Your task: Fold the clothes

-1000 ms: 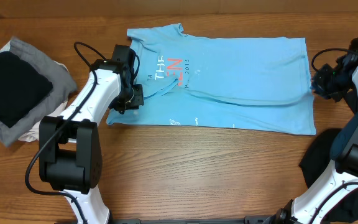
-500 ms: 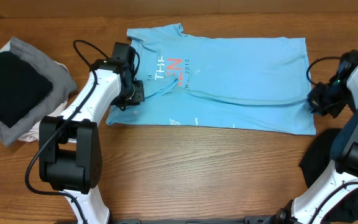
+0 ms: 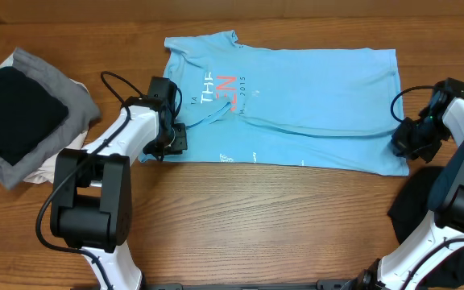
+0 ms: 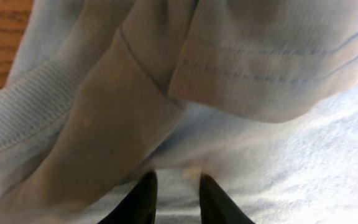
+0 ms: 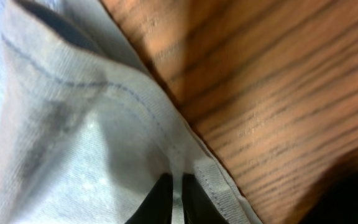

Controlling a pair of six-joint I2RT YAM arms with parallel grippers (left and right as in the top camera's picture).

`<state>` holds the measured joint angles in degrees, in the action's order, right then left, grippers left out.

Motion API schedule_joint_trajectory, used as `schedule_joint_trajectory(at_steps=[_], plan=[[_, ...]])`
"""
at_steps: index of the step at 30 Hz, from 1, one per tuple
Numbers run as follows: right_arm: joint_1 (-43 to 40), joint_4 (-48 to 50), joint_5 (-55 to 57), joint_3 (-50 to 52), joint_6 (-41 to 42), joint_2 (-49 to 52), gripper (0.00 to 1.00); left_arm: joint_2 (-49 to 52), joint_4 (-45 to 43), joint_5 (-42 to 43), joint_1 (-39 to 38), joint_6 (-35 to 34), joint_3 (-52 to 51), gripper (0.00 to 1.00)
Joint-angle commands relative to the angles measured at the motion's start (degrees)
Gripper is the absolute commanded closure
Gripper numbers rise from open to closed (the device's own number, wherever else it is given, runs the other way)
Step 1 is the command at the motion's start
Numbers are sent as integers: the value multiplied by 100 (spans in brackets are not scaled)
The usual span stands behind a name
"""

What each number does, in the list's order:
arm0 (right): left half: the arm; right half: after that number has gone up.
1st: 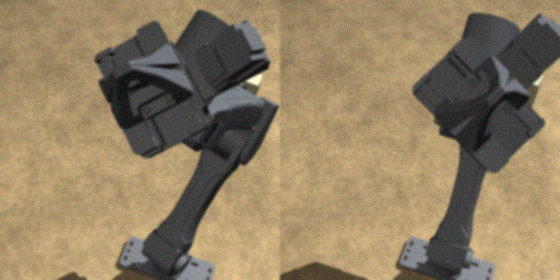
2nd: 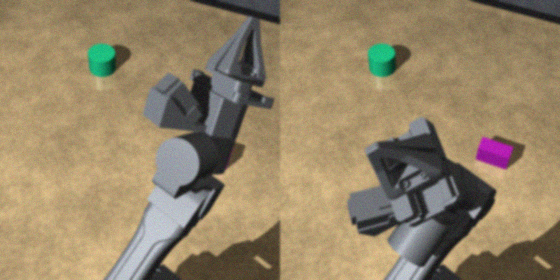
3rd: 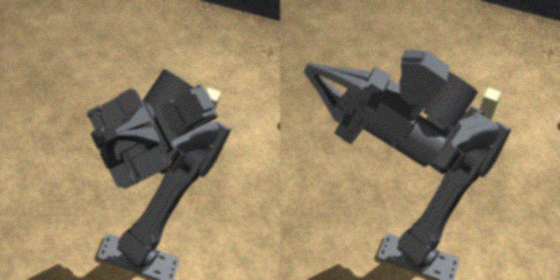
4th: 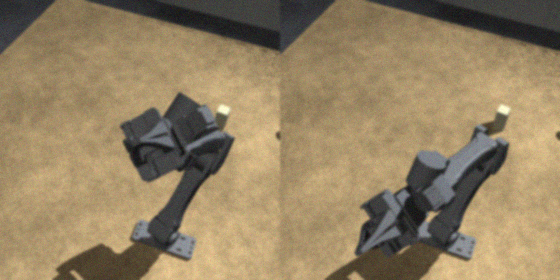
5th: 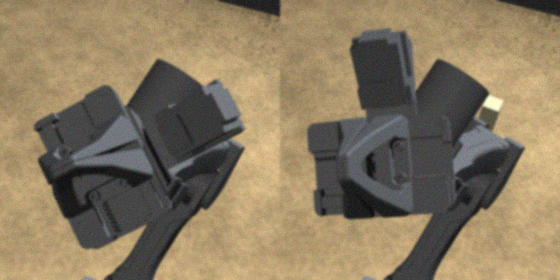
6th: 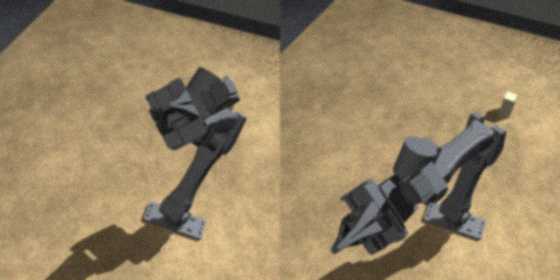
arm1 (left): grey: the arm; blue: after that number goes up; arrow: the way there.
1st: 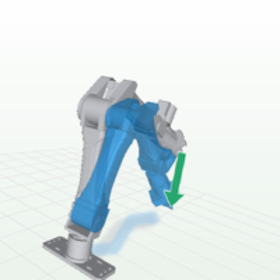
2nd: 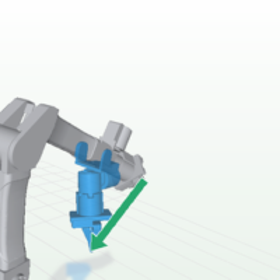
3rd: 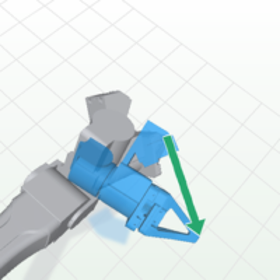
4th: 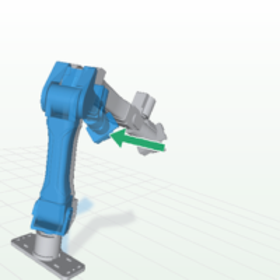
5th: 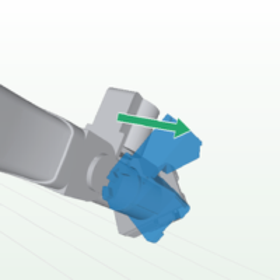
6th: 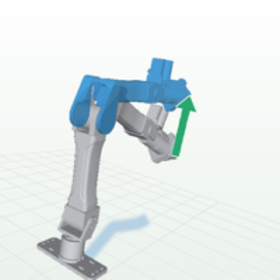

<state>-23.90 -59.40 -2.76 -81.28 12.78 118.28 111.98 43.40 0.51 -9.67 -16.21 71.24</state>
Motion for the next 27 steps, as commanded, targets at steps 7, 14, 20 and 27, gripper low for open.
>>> schedule_joint_trajectory(at_steps=[7, 14, 20, 27], plan=[[-146, -883, 275, 332, 109, 122, 96, 116, 879, -855, 219, -603, -490, 77], [-393, -1641, 385, 332, 247, 122, 96, 116, 1626, -898, 678, -675, -490, 77], [-435, -2124, 570, 332, 227, 109, 96, 114, 2149, -774, 778, -673, -490, 78], [-428, -2236, 566, 332, 229, -330, 96, -186, 2691, -774, 774, -671, -490, 81]])
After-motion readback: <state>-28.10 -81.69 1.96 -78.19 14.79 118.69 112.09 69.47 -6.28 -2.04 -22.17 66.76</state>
